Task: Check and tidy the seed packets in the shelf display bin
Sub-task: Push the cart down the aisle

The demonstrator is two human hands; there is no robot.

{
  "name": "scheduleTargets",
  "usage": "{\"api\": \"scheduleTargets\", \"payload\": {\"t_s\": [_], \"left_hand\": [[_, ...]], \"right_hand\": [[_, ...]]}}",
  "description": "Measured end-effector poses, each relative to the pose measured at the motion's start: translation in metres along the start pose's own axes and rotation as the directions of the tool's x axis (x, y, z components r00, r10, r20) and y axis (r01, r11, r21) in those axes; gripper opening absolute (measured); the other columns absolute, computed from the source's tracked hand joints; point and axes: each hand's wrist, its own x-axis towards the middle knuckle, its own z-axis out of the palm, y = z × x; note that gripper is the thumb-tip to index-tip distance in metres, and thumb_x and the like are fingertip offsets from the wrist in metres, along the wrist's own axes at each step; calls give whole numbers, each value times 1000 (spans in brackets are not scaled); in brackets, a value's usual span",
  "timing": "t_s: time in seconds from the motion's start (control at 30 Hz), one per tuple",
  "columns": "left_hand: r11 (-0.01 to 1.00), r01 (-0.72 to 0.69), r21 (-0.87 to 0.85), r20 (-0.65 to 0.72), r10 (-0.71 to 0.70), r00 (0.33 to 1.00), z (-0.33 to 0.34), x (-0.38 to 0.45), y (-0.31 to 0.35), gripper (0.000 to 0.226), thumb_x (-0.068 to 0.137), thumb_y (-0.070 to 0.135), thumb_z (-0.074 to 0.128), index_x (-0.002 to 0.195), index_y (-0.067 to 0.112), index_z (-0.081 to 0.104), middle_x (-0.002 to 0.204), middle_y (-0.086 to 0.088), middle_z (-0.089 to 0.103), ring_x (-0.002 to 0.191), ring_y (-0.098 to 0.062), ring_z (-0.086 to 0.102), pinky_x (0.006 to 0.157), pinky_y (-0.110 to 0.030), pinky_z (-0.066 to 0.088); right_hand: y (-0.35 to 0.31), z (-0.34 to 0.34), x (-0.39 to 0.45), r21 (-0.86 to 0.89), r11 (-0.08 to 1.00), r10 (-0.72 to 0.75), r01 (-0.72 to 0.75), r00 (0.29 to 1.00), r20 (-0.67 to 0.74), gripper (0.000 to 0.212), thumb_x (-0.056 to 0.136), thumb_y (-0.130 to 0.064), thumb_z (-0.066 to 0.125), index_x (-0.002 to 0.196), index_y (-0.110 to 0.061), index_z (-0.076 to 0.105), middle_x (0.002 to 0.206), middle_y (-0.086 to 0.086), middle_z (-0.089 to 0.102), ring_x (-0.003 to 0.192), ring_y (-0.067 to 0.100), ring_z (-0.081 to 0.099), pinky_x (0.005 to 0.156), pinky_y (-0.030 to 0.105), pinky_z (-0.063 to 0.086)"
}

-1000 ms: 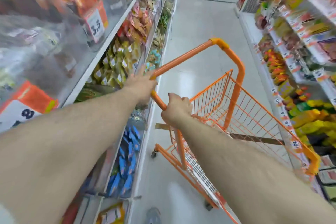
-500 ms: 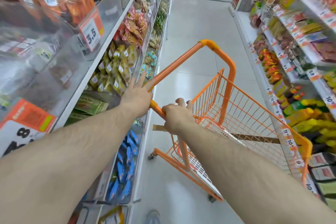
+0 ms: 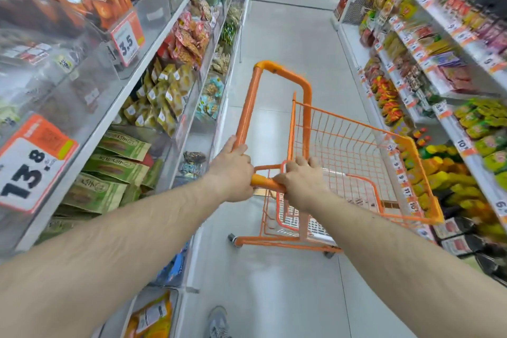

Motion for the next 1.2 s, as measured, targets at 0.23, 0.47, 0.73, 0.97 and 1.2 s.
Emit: {"api": "scheduleTargets", "payload": {"t_s": [0.23,0.47,0.73,0.97,1.2], "left_hand": [[996,-84,-32,-3,84,996,-22,-11,99,54,93,50,31,108,17,70,109,-12,67,115,-33,52,113,-63,0],[919,-283,-275,24,300,954,-45,-7,173,53,96,50,29,97,14,68,106,-13,66,110,-30,58,111,-54,18],[921,-179,-345,-136,140,981,-33,38,84,63,92,69,31,138,30,50,147,6,47,140,-17,33,117,-54,9],[947,-133,-291,52,155,987,-27,64,27,47,84,73,38,106,37,59,100,8,60,108,-22,54,103,-47,38],[942,-74,-328,53,96,994,-30,90,25,45,83,75,42,99,36,58,102,9,64,106,-21,53,104,-45,33]], "right_hand": [[54,14,-69,-54,998,19,-11,990,143,20,88,-23,58,105,-33,65,105,-4,66,104,23,62,99,40,30],[108,46,-123,262,831,450,-491,869,203,31,80,-16,57,106,-28,69,110,2,69,108,27,63,88,35,51],[37,23,-143,596,610,620,-522,783,52,51,86,-52,48,127,-21,55,128,3,59,123,27,50,104,45,37],[-1,44,-105,371,712,663,-597,745,-74,48,83,-57,39,80,-16,64,79,6,70,81,33,63,84,47,42],[30,45,-78,314,741,648,-594,755,-101,58,84,-66,31,77,-18,62,79,3,71,82,29,64,84,43,37]]}}
